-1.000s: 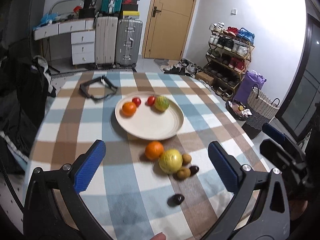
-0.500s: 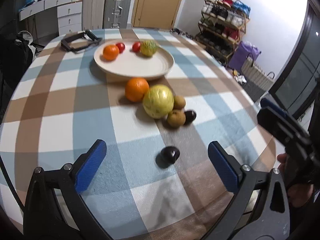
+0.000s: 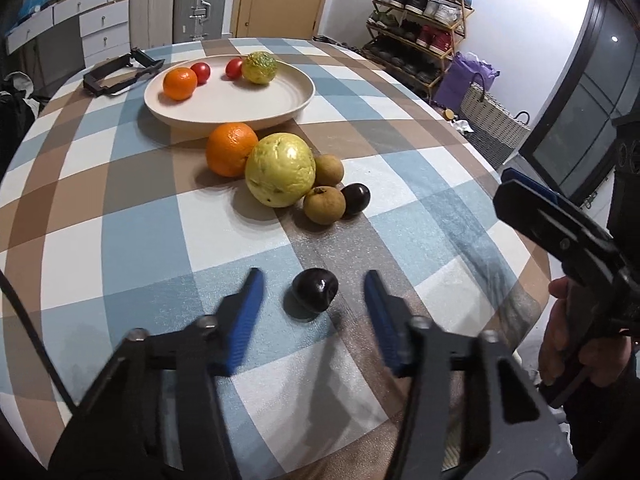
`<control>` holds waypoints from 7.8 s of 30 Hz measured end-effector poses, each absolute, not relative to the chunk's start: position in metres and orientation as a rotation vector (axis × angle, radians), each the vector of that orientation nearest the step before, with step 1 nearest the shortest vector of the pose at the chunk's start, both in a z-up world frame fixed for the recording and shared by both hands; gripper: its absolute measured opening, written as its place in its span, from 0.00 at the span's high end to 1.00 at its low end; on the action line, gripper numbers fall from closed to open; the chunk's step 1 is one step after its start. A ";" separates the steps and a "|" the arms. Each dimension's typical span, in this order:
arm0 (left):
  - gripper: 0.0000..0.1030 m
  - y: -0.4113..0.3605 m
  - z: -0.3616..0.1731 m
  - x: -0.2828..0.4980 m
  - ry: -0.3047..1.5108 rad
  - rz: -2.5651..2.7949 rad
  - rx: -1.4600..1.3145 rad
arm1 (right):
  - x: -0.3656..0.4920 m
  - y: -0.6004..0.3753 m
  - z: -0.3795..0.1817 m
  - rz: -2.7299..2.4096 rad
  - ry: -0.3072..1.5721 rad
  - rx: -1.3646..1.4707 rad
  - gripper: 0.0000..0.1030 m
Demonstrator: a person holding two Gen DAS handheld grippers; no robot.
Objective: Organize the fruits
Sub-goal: 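Reach the left tool to the dark purple plum and grasp it, then hold the plum in the left tool while the right tool grasps the other dark plum, then carry both plums over the white plate and open both tools, then lift both tools away from the plate, then reach the left tool down to a brown kiwi and close on it, then grasp the other brown kiwi with the right tool while the left tool holds its kiwi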
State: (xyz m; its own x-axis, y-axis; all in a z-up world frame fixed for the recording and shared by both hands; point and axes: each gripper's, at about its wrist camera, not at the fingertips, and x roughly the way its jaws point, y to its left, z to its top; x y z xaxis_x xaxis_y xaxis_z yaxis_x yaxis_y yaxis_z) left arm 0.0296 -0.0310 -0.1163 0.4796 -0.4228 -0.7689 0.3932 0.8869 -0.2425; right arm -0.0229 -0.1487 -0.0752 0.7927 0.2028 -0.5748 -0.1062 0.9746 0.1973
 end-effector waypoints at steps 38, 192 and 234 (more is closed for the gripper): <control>0.81 0.052 -0.084 0.048 0.840 -0.493 -0.222 | 0.057 -0.132 -0.114 0.333 0.891 0.247 0.30; 0.23 -0.045 -0.124 0.078 0.970 -0.264 -0.221 | -0.006 -0.163 -0.041 0.129 0.491 0.155 0.00; 0.76 0.064 -0.069 0.073 0.762 -0.340 -0.287 | 0.079 -0.117 -0.114 0.226 0.874 0.057 0.09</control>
State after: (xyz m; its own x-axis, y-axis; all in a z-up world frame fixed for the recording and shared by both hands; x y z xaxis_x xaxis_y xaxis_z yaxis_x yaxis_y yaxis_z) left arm 0.0734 0.0636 -0.0691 0.6738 -0.4000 -0.6214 0.1951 0.9073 -0.3724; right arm 0.0791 -0.1171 -0.1140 0.6196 0.2191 -0.7537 -0.1729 0.9748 0.1413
